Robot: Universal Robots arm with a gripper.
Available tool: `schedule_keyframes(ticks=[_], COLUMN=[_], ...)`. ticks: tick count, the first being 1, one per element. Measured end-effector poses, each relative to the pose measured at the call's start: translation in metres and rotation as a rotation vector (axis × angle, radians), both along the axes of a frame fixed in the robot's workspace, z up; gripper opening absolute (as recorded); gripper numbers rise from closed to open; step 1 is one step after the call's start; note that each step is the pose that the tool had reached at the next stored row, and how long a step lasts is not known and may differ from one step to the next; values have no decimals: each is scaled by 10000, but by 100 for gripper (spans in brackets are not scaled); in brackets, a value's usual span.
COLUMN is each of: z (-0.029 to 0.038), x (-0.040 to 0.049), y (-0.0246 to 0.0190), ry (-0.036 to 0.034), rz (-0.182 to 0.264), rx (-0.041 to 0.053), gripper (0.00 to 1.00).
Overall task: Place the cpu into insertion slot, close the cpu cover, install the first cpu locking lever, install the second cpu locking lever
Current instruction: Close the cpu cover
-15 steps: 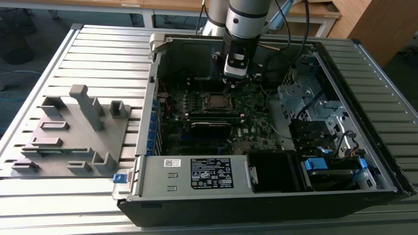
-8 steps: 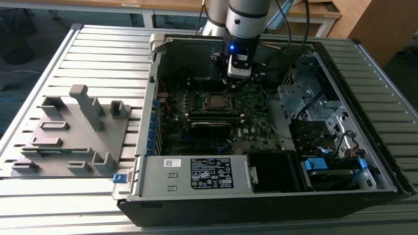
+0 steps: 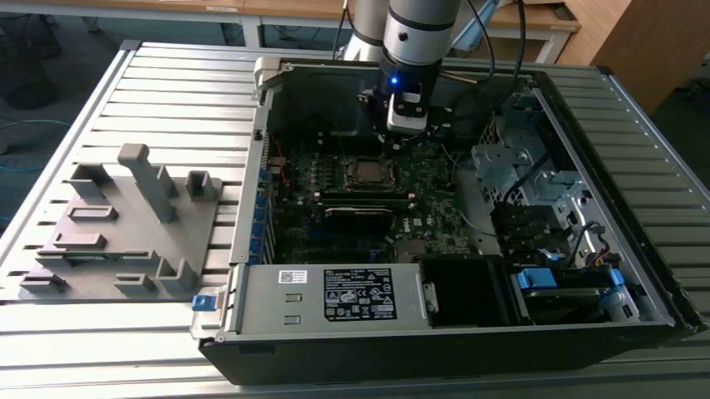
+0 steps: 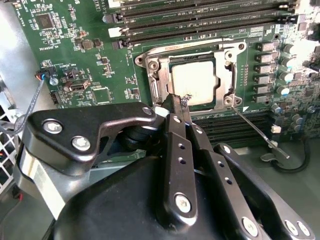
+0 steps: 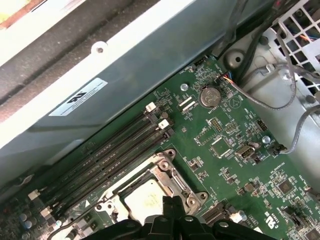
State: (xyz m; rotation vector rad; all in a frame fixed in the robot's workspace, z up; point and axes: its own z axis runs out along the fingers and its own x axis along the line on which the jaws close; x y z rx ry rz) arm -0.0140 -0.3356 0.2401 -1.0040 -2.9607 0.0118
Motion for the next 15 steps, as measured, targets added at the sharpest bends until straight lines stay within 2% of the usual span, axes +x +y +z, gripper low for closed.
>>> schedule_keyframes(ticks=[5, 15], z=[-1, -2], x=[0, 0], y=[0, 0], ry=[0, 0], rz=[588, 752], rx=[7, 9], gripper=[10, 10])
